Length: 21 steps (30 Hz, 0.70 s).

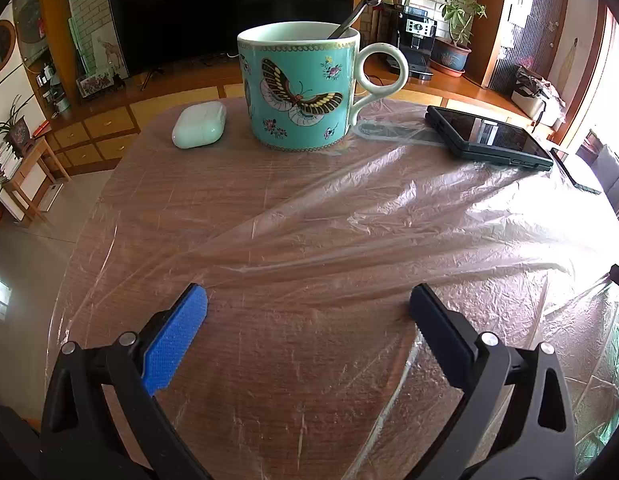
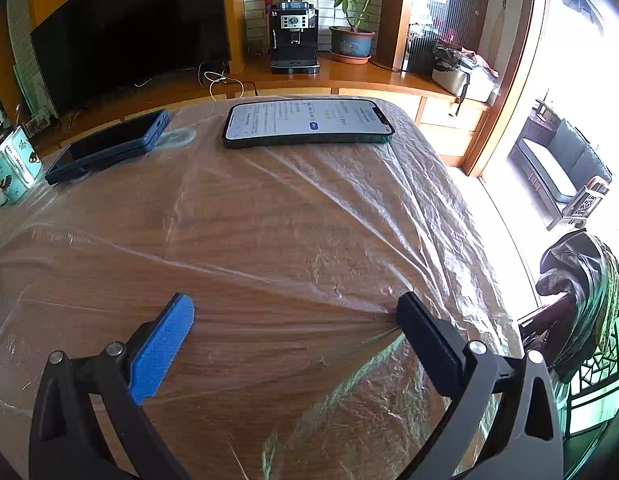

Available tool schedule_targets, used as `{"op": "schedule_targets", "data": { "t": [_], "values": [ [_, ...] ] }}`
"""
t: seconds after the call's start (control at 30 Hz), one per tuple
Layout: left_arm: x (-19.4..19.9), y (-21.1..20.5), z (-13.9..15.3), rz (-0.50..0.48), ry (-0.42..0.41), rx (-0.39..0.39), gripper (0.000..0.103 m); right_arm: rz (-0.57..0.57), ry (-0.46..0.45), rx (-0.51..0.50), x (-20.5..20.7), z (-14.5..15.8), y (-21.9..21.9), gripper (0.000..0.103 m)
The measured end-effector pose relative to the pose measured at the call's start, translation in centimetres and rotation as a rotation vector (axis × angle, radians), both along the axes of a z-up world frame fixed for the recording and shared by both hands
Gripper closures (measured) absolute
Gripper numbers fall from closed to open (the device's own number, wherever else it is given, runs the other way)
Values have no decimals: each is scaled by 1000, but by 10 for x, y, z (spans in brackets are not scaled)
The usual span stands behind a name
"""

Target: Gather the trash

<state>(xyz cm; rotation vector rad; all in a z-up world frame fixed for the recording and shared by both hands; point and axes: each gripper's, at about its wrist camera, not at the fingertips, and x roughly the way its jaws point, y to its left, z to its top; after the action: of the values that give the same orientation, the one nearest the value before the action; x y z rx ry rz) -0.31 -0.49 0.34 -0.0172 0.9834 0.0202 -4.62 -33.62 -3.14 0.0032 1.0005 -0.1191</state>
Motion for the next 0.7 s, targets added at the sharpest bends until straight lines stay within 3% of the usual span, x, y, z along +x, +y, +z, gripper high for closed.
{"op": "schedule_targets", "data": {
  "t": [0.7],
  "values": [
    [-19, -7, 1, -4, -1, 0, 1, -8, -2, -1, -8, 1, 1, 4]
  ]
}}
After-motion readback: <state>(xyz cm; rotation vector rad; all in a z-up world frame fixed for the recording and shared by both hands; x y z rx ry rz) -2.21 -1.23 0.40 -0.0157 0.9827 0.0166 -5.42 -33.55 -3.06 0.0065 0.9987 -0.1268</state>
